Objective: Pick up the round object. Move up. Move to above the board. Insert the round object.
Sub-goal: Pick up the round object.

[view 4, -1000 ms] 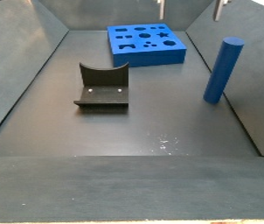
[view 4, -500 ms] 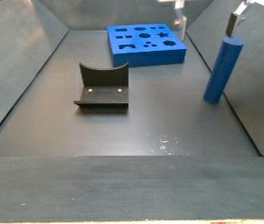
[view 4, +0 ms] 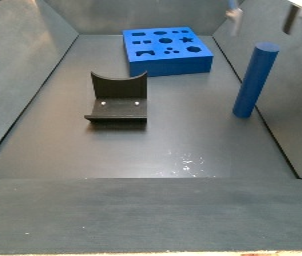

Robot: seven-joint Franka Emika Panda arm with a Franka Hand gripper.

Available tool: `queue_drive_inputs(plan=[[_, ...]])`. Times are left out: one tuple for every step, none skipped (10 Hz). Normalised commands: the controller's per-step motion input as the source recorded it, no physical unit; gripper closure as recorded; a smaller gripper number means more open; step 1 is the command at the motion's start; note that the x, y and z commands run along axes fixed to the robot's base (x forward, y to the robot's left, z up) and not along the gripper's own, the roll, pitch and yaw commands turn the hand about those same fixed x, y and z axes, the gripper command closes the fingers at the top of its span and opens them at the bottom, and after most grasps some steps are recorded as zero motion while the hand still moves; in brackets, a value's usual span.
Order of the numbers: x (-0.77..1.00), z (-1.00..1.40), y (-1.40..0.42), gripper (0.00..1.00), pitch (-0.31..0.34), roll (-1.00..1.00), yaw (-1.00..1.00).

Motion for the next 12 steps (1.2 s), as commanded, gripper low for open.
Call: queue_drive_inputs(plan=[[0.00, 0.00, 0.00, 0.00, 0.040, 0.00, 0.00], [-0.05, -0.02, -0.01, 0.00, -0.134, 0.04, 0.00], [-0.27, -0.85, -0.11, 0.00, -0.374, 0.17, 0.00], [0.00, 0.00, 0.00, 0.00, 0.000, -0.01, 0.00], [-0.11, -0.16, 0.00, 0.00, -0.186, 0.05, 0.00], [-0.13, -0.85, 0.04, 0.00, -0.414, 0.00, 0.09], [-0.07, -0.91, 0.03, 0.00, -0.326, -0.04, 0.03], [0.00, -0.21, 0.00, 0.00, -0.109, -0.02, 0.04], [0.00, 0.00, 0.00, 1.00, 0.000, 0.00, 0.00], [0.07, 0.00, -0.01, 1.00, 0.057, 0.01, 0.00], [0.00, 0.00, 0.00, 1.00, 0.000, 0.00, 0.00], [0.00, 0.00, 0.00, 1.00, 0.000, 0.00, 0.00]])
